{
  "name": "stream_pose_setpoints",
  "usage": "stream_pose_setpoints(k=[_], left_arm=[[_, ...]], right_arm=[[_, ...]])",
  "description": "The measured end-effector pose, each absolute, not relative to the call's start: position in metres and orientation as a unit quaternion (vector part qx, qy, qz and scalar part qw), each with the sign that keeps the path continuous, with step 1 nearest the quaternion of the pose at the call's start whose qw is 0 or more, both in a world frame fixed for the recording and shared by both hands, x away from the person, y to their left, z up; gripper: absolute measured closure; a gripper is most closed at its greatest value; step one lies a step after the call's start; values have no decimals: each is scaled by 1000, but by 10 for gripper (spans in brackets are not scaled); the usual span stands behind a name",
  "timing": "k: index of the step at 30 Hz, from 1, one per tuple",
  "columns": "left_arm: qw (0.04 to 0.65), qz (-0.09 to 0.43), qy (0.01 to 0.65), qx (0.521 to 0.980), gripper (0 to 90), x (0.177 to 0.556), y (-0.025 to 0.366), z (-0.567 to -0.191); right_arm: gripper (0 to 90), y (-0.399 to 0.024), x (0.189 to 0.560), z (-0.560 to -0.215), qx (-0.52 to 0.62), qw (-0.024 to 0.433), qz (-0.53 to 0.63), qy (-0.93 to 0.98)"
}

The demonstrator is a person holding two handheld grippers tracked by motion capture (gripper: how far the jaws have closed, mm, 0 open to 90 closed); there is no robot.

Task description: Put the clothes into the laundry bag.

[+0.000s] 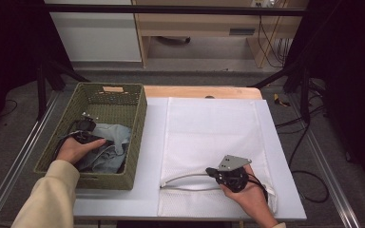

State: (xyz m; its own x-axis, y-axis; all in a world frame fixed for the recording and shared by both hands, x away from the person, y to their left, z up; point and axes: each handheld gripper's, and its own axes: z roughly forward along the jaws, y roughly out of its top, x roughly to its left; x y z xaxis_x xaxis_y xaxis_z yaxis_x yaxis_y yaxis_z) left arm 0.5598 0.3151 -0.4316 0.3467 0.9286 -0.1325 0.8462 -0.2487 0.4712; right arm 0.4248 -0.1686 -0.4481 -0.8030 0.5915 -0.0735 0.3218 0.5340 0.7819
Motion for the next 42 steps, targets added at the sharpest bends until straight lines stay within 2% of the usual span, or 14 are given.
stream_pose_setpoints(k=[6,10,15,19,29,42], left_arm=[[232,96,550,797,75,558,312,-431],[228,99,535,807,216,557,308,-428],[210,110,516,823,511,553,298,-418],[183,126,502,836,606,553,287,-415],[173,151,496,838,661,548,280,-408],[223,232,478,817,680,530,278,-383]], right_arm=[[894,-167,425,-449,266,167,400,861],[894,-166,425,-450,266,166,398,862],[895,-165,425,-450,267,166,397,862],[895,-165,425,-449,265,167,397,863],[896,-167,424,-448,263,166,400,862],[896,-169,424,-448,265,164,405,860]])
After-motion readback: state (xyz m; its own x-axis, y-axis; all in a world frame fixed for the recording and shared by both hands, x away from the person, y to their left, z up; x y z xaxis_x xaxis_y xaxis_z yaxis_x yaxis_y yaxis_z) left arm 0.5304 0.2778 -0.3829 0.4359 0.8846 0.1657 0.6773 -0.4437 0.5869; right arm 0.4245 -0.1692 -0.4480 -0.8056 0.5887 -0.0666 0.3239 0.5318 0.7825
